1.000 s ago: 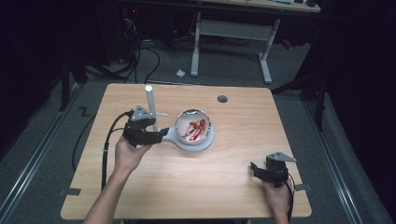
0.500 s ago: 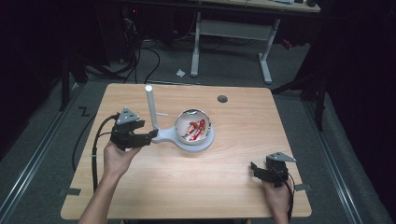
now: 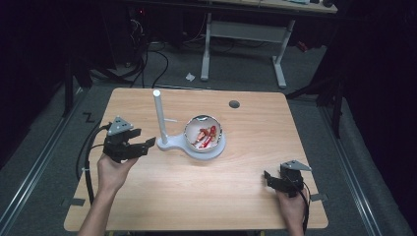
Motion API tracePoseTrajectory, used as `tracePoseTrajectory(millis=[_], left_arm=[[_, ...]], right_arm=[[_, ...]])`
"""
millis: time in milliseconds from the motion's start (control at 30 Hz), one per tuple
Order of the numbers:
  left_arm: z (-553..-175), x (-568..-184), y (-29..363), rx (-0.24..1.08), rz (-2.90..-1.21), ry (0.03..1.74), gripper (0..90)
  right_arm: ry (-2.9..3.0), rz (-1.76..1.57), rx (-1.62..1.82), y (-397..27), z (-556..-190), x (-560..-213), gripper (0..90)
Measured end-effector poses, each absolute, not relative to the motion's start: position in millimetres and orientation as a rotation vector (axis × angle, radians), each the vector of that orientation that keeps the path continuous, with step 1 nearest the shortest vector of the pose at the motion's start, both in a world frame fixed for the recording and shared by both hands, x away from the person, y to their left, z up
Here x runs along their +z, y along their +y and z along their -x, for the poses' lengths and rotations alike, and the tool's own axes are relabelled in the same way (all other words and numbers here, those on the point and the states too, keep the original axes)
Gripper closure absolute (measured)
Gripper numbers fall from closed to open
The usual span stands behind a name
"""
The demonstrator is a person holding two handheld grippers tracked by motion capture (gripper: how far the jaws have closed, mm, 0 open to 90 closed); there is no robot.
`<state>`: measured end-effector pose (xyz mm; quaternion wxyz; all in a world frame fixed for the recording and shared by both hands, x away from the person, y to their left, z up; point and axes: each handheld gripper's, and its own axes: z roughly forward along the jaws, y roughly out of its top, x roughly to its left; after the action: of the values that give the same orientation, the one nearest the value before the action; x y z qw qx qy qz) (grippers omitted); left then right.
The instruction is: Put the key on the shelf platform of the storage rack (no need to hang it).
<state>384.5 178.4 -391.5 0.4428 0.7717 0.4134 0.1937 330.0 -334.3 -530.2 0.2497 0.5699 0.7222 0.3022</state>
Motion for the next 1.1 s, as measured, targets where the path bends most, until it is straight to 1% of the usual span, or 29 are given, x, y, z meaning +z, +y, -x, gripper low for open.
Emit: tracePoseTrajectory(millis=[667, 1100], left_arm=[[-364.0, -405.5, 216.5, 0.498, -1.832, 1.122, 35.7], [-358.4, -422.7, 226.9, 0.476, -1.812, 1.173, 35.5]], right_arm=[[1.968, -1.55, 0.823, -334.3, -330.0, -530.2, 29.3], [1.966, -1.55, 0.823, -334.1, -329.8, -530.2, 29.3]])
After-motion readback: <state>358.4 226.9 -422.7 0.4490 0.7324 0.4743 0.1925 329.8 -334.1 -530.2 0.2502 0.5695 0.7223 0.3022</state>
